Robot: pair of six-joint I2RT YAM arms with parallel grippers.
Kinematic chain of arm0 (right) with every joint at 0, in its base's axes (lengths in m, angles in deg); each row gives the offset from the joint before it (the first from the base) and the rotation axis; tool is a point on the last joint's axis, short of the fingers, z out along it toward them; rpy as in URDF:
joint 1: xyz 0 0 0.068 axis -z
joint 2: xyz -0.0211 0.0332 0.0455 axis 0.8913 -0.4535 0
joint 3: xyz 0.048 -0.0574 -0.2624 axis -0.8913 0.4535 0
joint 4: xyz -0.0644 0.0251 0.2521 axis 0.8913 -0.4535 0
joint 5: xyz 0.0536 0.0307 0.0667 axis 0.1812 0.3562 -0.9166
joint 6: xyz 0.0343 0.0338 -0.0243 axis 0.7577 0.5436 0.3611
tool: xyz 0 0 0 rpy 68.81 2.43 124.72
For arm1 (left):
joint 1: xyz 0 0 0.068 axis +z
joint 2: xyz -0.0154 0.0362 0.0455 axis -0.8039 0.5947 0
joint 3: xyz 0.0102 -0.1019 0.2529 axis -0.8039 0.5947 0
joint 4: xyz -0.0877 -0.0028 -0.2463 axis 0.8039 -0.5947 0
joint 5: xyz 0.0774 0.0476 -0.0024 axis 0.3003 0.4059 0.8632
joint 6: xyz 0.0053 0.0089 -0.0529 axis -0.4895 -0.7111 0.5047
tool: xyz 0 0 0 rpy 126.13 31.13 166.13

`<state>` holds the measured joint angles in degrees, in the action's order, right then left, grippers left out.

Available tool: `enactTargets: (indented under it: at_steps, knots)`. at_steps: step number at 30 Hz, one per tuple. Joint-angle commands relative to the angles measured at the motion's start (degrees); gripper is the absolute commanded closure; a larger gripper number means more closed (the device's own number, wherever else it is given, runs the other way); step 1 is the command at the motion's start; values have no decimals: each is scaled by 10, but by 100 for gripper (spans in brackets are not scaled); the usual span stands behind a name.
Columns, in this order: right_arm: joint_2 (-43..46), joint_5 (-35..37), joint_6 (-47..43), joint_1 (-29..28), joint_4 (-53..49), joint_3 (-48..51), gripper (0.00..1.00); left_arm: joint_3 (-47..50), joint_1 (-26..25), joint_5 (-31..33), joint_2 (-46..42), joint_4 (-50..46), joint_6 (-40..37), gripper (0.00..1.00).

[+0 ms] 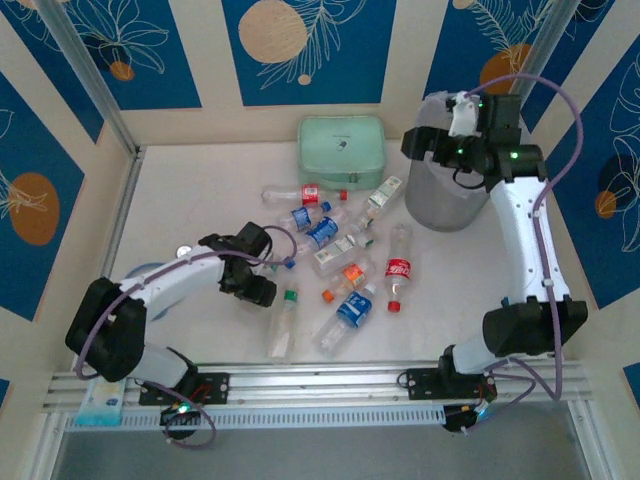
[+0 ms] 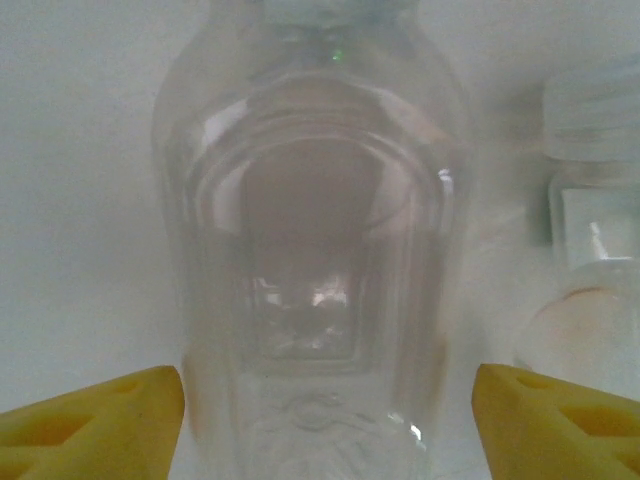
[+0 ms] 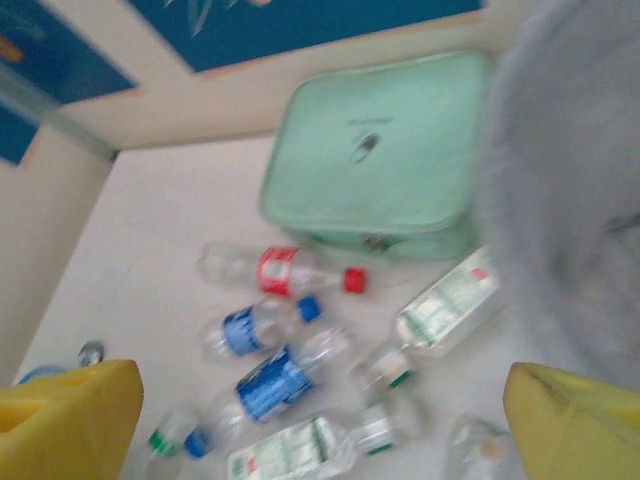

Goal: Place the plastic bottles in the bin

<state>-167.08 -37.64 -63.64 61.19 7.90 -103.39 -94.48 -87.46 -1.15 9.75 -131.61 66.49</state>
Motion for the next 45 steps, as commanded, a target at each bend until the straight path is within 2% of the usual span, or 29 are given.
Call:
enactTargets:
  at_steps: [1, 7, 13, 16, 20, 23, 27, 37, 39, 41, 45]
  knots:
    - [50, -69, 20, -15, 41, 55, 8, 1, 5, 6, 15, -18, 9, 34]
    - [97, -185, 66, -44, 110, 197, 11, -25, 5, 26, 8, -33, 12, 44]
    - [102, -209, 120, -81, 157, 272, 14, -92, 5, 37, -22, -38, 9, 46]
    - [93, -237, 175, -122, 219, 315, 18, -123, 5, -3, -36, 36, 26, 47]
    - [74, -235, 210, -170, 275, 340, 21, -134, 5, -123, -29, 189, 64, 51]
    - [55, -235, 222, -191, 301, 344, 21, -150, -1, -196, -4, 239, 72, 53]
    - [29, -227, 239, -203, 339, 346, 19, -152, -20, -203, 3, 253, 63, 53]
    - [-56, -215, 237, -221, 326, 294, 15, -130, -48, -228, -5, 299, 54, 53]
    - [-62, -215, 245, -221, 338, 297, 21, -134, -51, -235, -2, 304, 51, 53]
    - [-63, -209, 250, -221, 340, 299, 33, -135, -53, -236, 1, 304, 49, 53]
    - [-55, -193, 246, -218, 331, 299, 47, -132, -53, -222, -2, 303, 48, 52]
